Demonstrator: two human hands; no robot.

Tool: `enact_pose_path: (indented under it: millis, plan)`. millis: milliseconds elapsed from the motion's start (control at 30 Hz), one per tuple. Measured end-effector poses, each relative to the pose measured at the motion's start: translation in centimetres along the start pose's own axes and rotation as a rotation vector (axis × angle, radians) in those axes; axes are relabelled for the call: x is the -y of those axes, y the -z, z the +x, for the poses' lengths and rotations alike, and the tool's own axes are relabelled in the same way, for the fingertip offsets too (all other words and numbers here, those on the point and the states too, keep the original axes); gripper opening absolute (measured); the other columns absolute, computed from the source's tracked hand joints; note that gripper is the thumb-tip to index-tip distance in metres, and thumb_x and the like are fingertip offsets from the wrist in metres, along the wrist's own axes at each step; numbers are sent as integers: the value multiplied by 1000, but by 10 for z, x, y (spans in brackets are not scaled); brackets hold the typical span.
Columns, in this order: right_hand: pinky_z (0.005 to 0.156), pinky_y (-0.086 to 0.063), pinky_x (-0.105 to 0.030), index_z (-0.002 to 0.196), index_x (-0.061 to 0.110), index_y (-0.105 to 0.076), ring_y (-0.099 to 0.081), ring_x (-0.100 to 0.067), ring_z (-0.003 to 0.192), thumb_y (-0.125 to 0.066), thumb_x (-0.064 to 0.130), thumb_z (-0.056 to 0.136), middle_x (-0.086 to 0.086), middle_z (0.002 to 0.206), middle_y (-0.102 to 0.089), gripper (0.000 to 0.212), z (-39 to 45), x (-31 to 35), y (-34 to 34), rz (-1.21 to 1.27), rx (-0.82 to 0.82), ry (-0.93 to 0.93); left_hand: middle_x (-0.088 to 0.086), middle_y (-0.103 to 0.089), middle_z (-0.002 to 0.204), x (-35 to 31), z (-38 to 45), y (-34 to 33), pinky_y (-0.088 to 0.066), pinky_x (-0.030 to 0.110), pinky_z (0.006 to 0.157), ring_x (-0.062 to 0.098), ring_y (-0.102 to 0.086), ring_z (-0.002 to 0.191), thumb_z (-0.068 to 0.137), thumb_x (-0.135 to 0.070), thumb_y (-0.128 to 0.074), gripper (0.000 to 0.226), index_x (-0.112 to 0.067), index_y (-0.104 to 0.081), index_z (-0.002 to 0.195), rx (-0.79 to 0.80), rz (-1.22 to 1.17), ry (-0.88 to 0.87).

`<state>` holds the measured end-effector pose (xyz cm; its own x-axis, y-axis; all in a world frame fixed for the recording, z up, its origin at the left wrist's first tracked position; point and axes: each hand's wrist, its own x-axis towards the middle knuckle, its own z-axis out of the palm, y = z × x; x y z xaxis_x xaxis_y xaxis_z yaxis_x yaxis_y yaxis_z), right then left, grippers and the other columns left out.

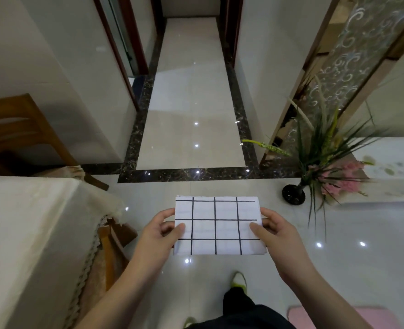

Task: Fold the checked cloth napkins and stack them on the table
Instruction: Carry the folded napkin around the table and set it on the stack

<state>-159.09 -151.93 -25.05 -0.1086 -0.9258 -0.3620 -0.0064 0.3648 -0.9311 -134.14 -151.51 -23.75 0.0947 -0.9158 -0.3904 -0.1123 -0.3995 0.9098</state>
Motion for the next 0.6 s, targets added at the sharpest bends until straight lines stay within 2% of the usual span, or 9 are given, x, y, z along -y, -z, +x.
enact_pose_path:
  millis: [200, 333, 467, 533, 600]
  plan:
    - [80, -59, -37, 115, 27, -66, -71, -20, 88, -64, 4, 90, -3, 93, -74, 35, 84, 31, 22, -25, 101, 7, 0, -76, 94, -34, 48, -33, -56, 34, 81, 14, -73, 87, 93, -13, -62, 34, -41, -55, 111, -107, -24, 33]
    - [74, -56, -29, 117, 28, -66, -71, -16, 87, -64, 4, 90, -3, 92, -74, 36, 128, 50, 20, -61, 188, 21, -2, -76, 95, -45, 73, -41, -56, 35, 78, 14, -73, 88, 92, -15, -63, 34, -43, -54, 110, -197, -53, 32]
    - [67, -53, -19, 115, 28, -67, -71, -15, 87, -63, 2, 90, -1, 93, -75, 36, 163, 64, -2, -65, 272, 9, -1, -76, 92, -50, 94, -31, -55, 29, 74, 13, -73, 86, 92, -12, -63, 35, -41, -54, 109, -269, -78, 43]
    - [68, -53, -20, 115, 27, -67, -71, -16, 89, -62, 1, 91, -1, 94, -75, 36, 181, 71, -19, -74, 314, -2, 0, -76, 91, -49, 107, -21, -55, 29, 75, 14, -73, 85, 92, -9, -64, 35, -37, -56, 112, -309, -92, 51]
    - [72, -54, -25, 115, 27, -67, -71, -18, 90, -63, 2, 90, -2, 95, -75, 35, 199, 75, -40, -103, 345, -9, 1, -76, 91, -47, 120, -5, -56, 32, 76, 16, -73, 86, 91, -9, -64, 36, -34, -56, 116, -345, -126, 71]
